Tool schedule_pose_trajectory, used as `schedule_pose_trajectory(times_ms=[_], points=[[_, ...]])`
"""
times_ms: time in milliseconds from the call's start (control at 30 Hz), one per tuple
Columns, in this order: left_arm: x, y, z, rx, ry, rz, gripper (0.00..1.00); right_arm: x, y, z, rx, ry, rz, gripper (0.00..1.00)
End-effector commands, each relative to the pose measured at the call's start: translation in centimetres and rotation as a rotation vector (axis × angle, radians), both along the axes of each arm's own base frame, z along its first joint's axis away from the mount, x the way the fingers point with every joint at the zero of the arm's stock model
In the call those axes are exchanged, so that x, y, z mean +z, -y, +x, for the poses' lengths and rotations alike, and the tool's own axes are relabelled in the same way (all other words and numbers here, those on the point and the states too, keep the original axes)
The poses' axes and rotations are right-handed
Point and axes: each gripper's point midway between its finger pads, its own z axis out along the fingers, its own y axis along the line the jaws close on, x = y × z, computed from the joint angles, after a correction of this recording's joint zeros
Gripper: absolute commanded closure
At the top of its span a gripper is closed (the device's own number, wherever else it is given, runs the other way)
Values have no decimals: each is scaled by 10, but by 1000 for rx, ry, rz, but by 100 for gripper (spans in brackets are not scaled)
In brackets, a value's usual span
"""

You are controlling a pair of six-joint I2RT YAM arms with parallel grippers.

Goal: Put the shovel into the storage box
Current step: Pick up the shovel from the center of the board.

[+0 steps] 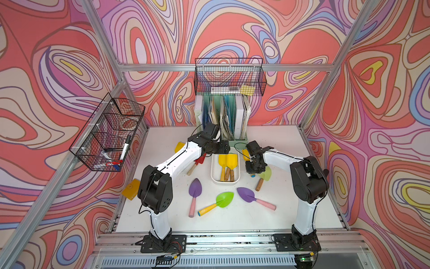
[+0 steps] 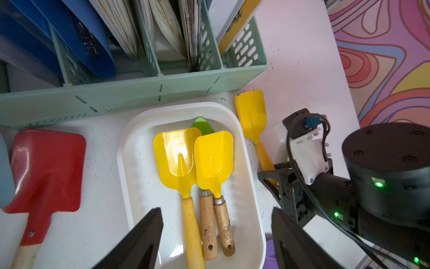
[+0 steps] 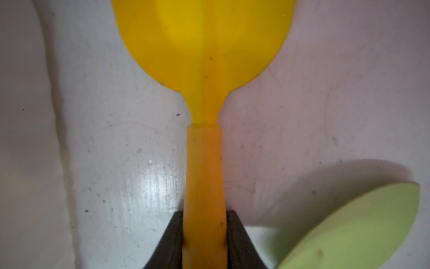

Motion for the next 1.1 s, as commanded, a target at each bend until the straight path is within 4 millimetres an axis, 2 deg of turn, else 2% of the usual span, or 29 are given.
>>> schedule_pose_trajectory(times_ms=[0,133,167,433,667,900,1067], points=[[15,7,-2,-17,25,-53,21,-3,0,0,-4,-1,7,84],[16,10,-2,-21,21,-67,21,2,0,0,-7,8,11,99],[16,11,-3,-26,20,-71,21,4,0,0,-8,14,12,100],[16,18,-7,-57,1,-106,20,44,1,0,-11,87,37,100],[9,29,-5,-72,-21,-140,21,82,-2,-10,8,140,92,100],[4,42,2,-82,-30,-150,21,106,-15,-20,46,164,114,100],[3,57,7,-94,-26,-160,23,112,-32,-21,73,173,126,100]])
